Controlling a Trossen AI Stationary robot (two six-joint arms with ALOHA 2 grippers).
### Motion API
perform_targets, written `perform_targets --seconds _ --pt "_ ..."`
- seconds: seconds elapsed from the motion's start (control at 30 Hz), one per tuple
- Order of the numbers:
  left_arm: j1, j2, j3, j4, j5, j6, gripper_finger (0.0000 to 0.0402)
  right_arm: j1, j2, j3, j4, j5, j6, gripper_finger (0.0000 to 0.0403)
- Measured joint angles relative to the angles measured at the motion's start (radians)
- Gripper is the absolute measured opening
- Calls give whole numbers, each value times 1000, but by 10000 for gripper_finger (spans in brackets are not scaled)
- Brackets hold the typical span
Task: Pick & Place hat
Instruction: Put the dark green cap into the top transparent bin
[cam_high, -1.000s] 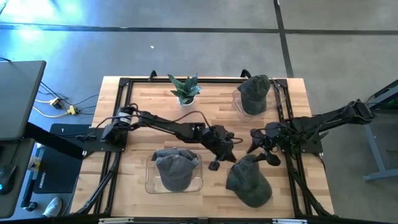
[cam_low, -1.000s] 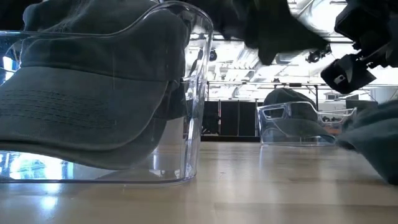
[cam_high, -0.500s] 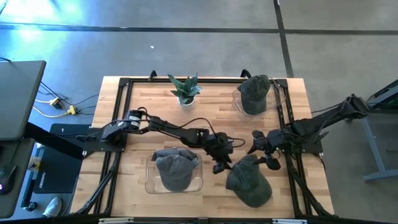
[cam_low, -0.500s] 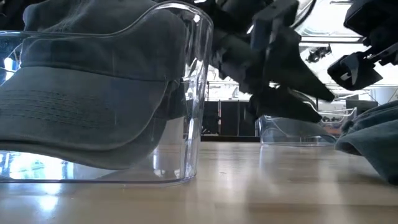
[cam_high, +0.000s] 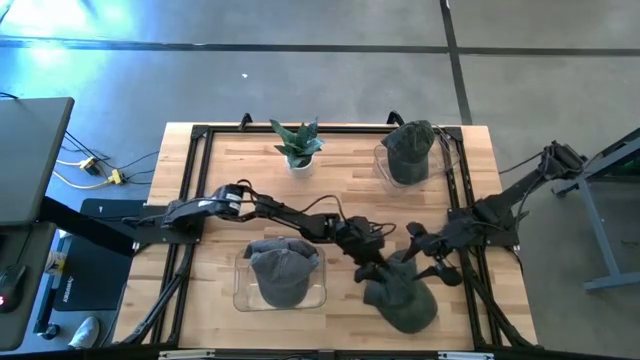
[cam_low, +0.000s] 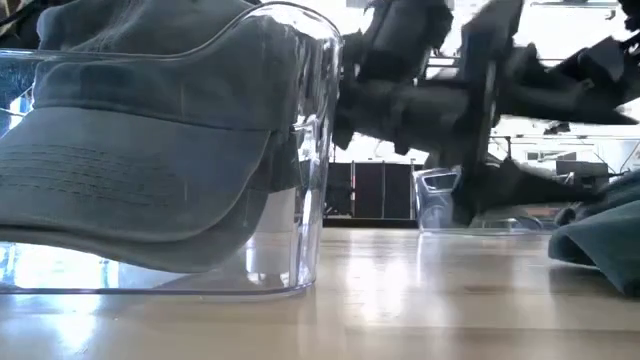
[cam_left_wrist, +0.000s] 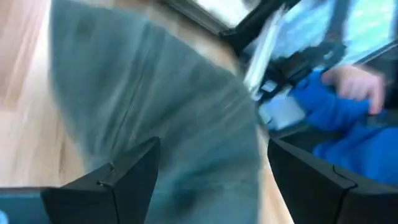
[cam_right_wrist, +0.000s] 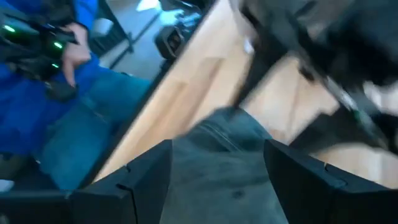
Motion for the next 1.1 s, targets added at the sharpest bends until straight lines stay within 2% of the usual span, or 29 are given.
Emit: perform_targets --seconds 0.2,0.37,0.5,0.6,0.67,0.77,0.93,1.1 --pt "-11 52 68 -18 9 -8 291 52 0 0 42 8 -3 248" --pt "-11 71 116 -87 35 50 291 83 0 0 41 47 -15 248" --pt "-5 74 193 -298 32 207 291 100 1 0 39 79 -20 248" --pt "-4 74 318 -574 -8 309 291 107 4 -2 18 128 -15 248" --pt "-8 74 431 -801 -101 373 291 107 11 -15 11 178 -2 248" --pt "-24 72 552 -1025 -343 443 291 93 41 -37 -5 215 29 248" --pt "-51 53 569 -1137 -637 540 291 54 108 -50 -7 240 82 248" --pt "-51 -11 516 -1092 -771 562 291 -36 182 -49 12 236 97 248"
